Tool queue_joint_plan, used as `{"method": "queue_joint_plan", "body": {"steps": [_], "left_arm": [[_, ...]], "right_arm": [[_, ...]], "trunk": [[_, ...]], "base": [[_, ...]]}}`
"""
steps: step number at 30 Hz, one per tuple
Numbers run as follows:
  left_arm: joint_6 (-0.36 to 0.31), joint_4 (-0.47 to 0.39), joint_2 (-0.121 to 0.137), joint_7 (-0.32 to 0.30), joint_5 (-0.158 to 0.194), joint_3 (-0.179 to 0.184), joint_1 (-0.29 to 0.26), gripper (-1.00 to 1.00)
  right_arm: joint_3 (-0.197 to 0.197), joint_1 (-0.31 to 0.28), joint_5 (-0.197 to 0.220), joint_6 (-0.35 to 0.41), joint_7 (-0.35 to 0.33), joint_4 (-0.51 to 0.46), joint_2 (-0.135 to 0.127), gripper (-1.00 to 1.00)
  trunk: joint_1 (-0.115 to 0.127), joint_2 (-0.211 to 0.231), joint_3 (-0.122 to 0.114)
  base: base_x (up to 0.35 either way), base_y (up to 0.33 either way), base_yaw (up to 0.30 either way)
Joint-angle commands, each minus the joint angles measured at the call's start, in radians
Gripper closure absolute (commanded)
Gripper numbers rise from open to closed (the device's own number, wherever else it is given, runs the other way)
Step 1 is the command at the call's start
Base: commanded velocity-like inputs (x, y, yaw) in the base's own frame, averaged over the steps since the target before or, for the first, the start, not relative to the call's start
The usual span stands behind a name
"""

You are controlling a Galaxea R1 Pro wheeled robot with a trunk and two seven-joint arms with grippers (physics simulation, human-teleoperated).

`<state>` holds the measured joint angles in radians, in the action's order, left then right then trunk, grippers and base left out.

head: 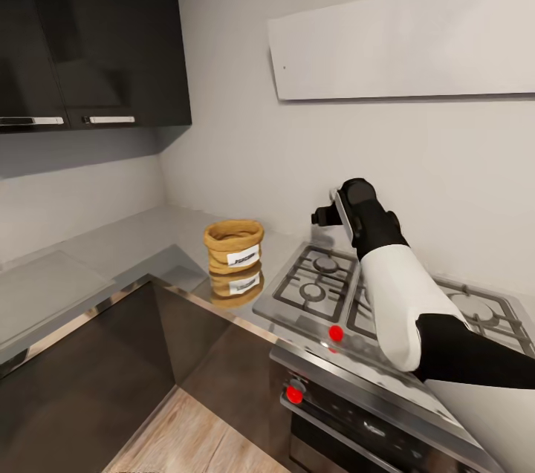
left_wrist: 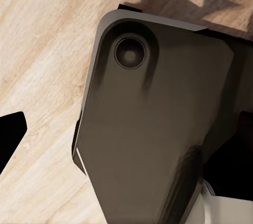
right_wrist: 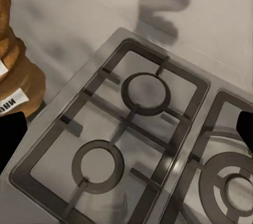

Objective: In the kitchen, take the popcorn bag from the countertop, put it into the microwave, and heat it until the popcorn is cooked so the cooked popcorn ends up inside the bag.

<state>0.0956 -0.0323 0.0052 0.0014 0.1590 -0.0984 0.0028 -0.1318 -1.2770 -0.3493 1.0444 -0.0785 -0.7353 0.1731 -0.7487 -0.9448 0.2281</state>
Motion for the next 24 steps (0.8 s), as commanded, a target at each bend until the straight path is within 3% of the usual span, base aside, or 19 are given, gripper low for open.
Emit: {"method": "queue_joint_plan", "body": {"steps": [1,14,24], "left_arm": [[0.001,-0.001,0.0,0.0,0.001,-0.007,0.0,-1.0],[0.001,-0.001,-0.001,0.0,0.001,-0.008,0.0,-1.0],[-0.001,-0.001,0.0,0.0,0.001,-0.007,0.0,-1.0]], "right_arm": [[-0.006,-0.001,-0.009,0.003,-0.008,-0.001,0.001,-1.0],[-0.012,-0.001,-0.008,0.003,-0.007,-0.001,0.001,-1.0],[-0.014,-0.001,-0.006,0.003,-0.009,-0.001,0.001,-1.0]], "trunk": [[0.0,-0.001,0.001],[0.0,-0.001,0.001],[0.0,-0.001,0.001]], "base": [[0.0,0.0,0.175],[0.001,0.0,0.286],[0.277,0.0,0.032]]}}
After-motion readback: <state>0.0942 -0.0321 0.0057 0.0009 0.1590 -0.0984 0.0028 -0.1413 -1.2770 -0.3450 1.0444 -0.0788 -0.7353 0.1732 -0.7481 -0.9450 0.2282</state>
